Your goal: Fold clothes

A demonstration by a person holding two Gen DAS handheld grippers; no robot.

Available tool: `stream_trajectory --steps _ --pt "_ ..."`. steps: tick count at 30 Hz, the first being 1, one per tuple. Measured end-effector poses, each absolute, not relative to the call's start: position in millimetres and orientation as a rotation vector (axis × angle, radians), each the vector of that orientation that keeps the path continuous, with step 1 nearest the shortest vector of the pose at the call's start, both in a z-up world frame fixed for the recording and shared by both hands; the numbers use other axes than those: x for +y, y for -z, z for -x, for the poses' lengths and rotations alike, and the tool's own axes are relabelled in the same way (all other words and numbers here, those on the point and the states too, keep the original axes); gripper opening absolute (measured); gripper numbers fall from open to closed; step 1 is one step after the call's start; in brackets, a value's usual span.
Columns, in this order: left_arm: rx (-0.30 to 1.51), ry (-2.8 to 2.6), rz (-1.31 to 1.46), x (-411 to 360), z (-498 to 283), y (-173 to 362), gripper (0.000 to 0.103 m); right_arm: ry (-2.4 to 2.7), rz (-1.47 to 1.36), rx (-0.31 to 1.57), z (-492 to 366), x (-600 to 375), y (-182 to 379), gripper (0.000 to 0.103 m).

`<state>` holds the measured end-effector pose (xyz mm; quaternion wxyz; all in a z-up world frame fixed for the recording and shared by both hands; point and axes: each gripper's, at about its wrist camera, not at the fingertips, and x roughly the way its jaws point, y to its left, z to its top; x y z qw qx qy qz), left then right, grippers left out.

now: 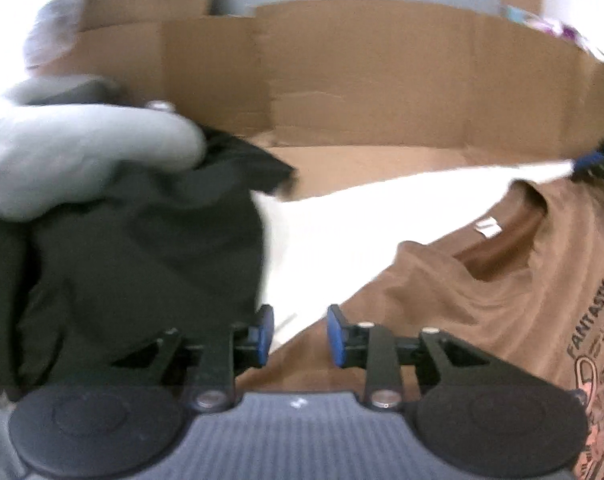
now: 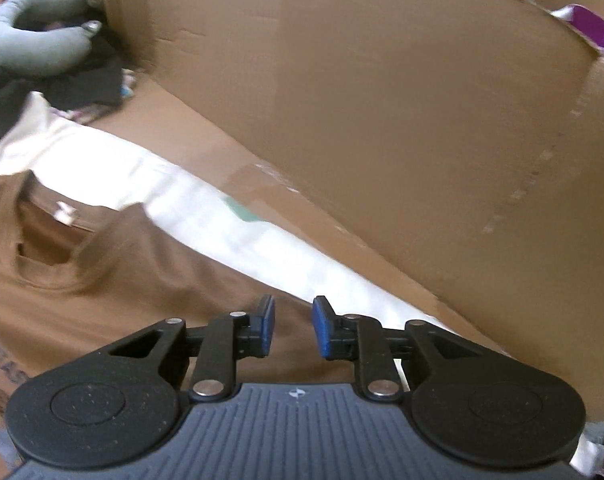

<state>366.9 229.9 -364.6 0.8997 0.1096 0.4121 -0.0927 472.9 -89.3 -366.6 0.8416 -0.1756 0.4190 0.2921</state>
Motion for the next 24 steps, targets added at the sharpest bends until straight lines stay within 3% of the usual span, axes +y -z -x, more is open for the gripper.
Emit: stream_trajectory --steps 9,12,20,24 --pt "0.880 0.285 -0.181 204 -378 373 0.037 -0.718 0.435 0.868 -471 -41 373 0.028" --pt "0.887 0.311 -0.179 197 -377 378 0.044 -0.726 0.438 0.877 -473 -35 375 0.028" --pt "0.931 0.331 -0.187 202 -378 400 0.044 -0.731 0.549 0.920 -466 -18 389 0.028" --pt "0.873 0.353 -0.093 210 -379 386 0.044 -0.762 0.573 0.899 -466 -11 380 0.029"
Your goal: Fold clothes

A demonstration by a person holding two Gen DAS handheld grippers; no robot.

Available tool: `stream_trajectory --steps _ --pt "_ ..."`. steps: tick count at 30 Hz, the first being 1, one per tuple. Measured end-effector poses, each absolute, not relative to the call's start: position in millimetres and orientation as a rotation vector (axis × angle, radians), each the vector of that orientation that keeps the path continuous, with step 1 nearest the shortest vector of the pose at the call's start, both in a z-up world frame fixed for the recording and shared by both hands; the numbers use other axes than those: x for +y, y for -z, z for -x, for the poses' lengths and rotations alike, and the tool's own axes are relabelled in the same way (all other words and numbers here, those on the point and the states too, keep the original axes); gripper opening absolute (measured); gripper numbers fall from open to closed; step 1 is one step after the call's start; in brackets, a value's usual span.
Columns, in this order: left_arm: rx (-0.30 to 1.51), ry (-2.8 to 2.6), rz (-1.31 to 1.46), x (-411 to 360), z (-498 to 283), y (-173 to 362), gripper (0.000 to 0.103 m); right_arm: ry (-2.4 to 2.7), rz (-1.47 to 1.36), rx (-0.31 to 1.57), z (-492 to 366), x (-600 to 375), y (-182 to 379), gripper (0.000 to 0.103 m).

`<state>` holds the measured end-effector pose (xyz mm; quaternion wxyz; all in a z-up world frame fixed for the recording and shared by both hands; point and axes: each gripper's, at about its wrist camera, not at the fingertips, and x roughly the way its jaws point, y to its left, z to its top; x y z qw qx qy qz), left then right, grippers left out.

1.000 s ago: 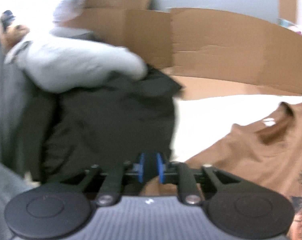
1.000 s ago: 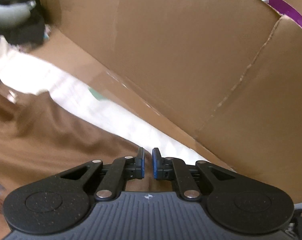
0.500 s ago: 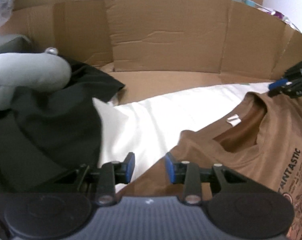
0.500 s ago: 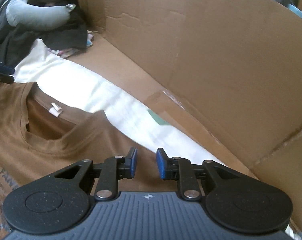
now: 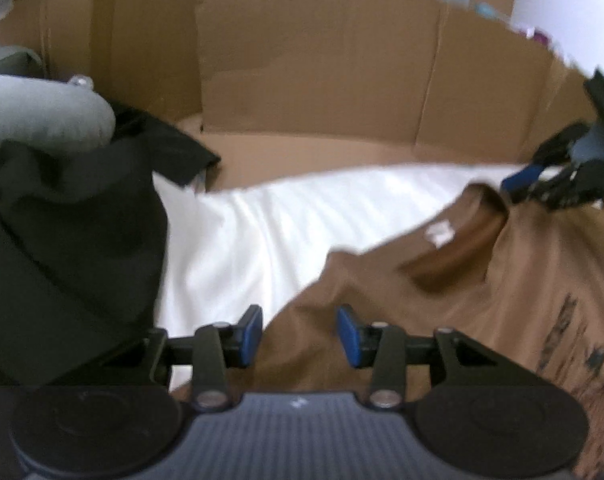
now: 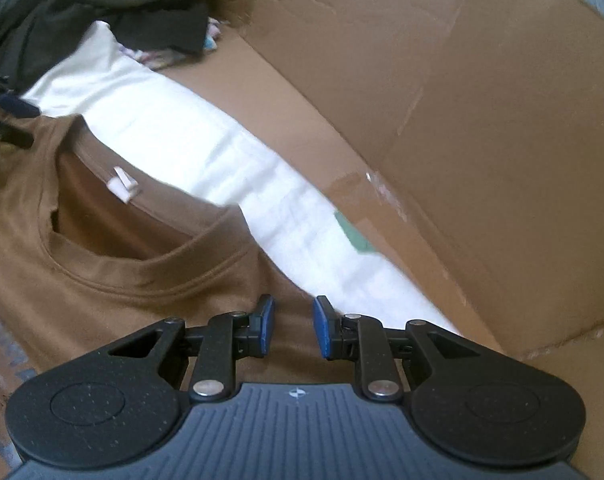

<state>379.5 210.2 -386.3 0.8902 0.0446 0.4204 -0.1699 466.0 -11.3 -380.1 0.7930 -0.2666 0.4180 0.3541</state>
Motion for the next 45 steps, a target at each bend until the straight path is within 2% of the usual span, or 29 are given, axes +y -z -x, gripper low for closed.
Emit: stream_trajectory --steps 4,9,23,32,35,36,37,39,45 --pt "0.871 0.338 -0.091 207 -393 388 0.041 -0.767 0.569 0.891 -470 -2 377 0.032" --pt "0.902 0.344 -0.106 197 -406 399 0.026 -0.787 0.615 0.896 -469 12 384 0.032" --pt "0.899 0.386 -0.257 176 -396 414 0.031 -0.861 0.681 0.913 -468 23 387 0.039" --pt "0.916 0.429 -0.377 164 -395 413 0.025 -0.912 0.643 0.945 -468 15 390 0.038" --pt "0.925 0.441 -0.404 160 -395 414 0.015 -0.923 0.666 0.937 -466 17 391 0.038" --pt "0.924 0.451 -0.424 157 -394 414 0.007 -0.930 0.674 0.931 -465 18 391 0.030" --pt "0.917 0.453 -0.458 154 -392 414 0.007 -0.944 0.686 0.920 -464 18 391 0.027" --pt "0.901 0.447 -0.492 150 -388 413 0.005 -0.959 0.713 0.893 -459 20 392 0.006" --pt "0.824 0.374 -0.476 161 -385 399 0.004 -0.931 0.703 0.818 -453 16 381 0.002"
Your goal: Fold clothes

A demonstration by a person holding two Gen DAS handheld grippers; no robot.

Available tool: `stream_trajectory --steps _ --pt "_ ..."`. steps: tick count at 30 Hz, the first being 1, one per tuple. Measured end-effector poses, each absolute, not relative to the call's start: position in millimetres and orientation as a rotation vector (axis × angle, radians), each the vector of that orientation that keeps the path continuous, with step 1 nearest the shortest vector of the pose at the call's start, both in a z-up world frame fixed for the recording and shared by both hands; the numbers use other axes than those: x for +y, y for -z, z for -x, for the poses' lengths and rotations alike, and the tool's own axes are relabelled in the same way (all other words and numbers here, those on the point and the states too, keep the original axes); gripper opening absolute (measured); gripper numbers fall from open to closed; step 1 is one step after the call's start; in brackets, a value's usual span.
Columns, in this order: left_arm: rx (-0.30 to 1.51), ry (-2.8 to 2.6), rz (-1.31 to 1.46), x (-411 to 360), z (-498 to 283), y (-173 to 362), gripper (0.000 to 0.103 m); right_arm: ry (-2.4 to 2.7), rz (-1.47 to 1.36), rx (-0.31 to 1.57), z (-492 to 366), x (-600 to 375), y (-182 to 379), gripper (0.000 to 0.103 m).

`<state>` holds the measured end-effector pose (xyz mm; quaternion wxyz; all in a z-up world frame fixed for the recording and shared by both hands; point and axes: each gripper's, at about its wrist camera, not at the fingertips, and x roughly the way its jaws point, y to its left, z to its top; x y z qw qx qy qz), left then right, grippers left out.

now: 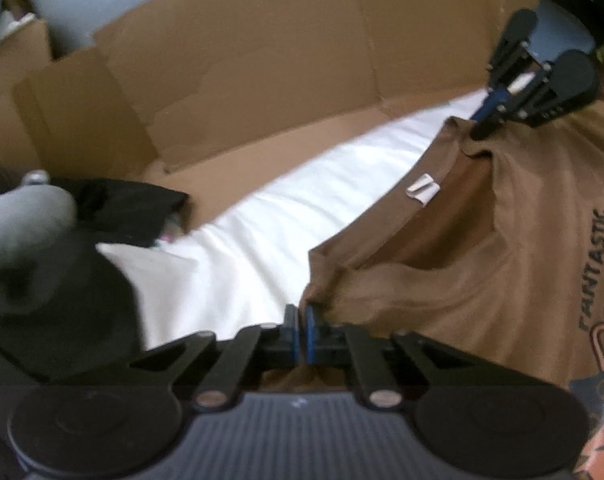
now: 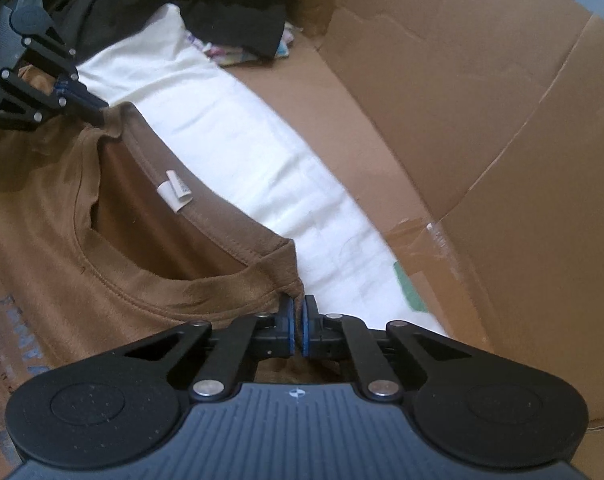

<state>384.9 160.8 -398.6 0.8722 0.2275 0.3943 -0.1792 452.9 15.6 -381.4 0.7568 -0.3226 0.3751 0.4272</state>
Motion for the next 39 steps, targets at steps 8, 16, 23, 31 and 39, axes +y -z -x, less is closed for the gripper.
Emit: stream_trajectory --steps 8,16,23,31,39 --pt "0.826 0.296 -0.485 163 -405 396 0.003 -0.859 0.695 0.758 -460 28 372 0.001" --pt "0.919 0.263 -0.335 174 -424 406 0.011 -0.789 0.598 0.858 -477 36 388 0.010" --pt "0.871 0.232 -0.242 182 -412 382 0.031 -0.778 0.504 0.824 -477 -6 344 0.036" --pt "0.802 0.272 -0.240 144 -406 357 0.038 -0.696 0.431 0.803 -465 -81 296 0.036" --pt "0.727 0.382 -0.221 97 -410 335 0.052 -0.535 0.356 0.824 -432 -168 286 0.036"
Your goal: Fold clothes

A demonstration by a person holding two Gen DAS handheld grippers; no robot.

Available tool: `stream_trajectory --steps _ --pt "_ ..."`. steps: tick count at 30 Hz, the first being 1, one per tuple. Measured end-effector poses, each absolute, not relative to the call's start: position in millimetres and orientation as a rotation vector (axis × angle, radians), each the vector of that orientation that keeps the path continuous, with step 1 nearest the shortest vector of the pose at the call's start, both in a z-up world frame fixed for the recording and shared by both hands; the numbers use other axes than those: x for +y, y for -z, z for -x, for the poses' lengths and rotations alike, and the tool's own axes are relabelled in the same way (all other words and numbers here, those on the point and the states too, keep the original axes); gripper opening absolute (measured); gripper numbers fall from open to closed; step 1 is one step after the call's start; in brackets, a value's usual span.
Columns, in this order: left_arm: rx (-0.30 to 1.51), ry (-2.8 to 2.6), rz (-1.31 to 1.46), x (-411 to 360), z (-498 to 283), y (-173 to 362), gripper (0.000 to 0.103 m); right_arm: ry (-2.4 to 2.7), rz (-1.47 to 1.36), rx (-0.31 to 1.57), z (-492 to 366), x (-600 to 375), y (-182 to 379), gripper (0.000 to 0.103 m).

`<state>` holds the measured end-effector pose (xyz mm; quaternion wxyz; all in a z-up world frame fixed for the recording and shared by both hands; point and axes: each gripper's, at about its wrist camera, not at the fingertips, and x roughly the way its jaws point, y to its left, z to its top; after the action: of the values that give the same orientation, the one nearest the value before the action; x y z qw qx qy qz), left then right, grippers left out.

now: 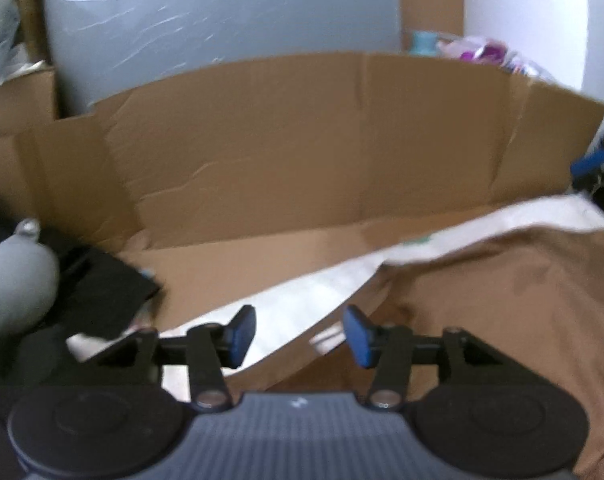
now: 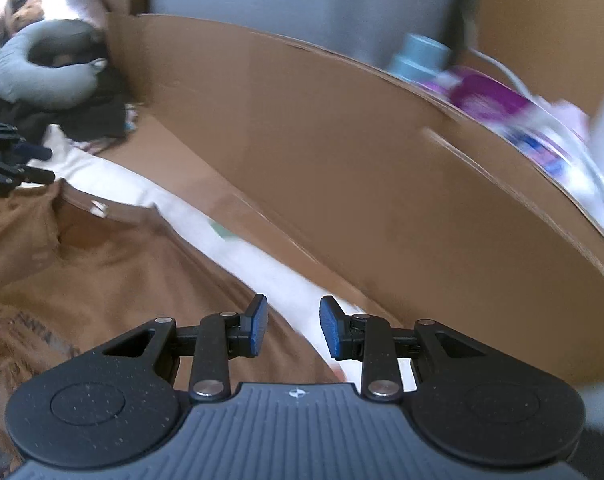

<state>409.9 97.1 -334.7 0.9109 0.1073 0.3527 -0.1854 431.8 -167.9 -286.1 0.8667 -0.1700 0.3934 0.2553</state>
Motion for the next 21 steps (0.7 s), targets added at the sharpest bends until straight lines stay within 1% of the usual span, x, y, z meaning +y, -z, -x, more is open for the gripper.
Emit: stream_trajectory --steps 4,10,16,21 --pt "0.735 0.422 -0.158 74 -404 332 0.052 -0.446 0.310 0.830 -413 -211 295 0.036" --pt "0.768 0.460 -0.190 44 -387 342 0.052 -0.335 0.266 0.866 -397 -254 319 0.036" --pt "0.818 0.441 -0.051 42 -371 353 0.052 -0.226 0.242 0.912 -399 -279 343 0.036" --pt "0.855 0.442 -0.006 48 -359 361 0.052 -0.164 0.169 0.943 -395 -299 365 0.036"
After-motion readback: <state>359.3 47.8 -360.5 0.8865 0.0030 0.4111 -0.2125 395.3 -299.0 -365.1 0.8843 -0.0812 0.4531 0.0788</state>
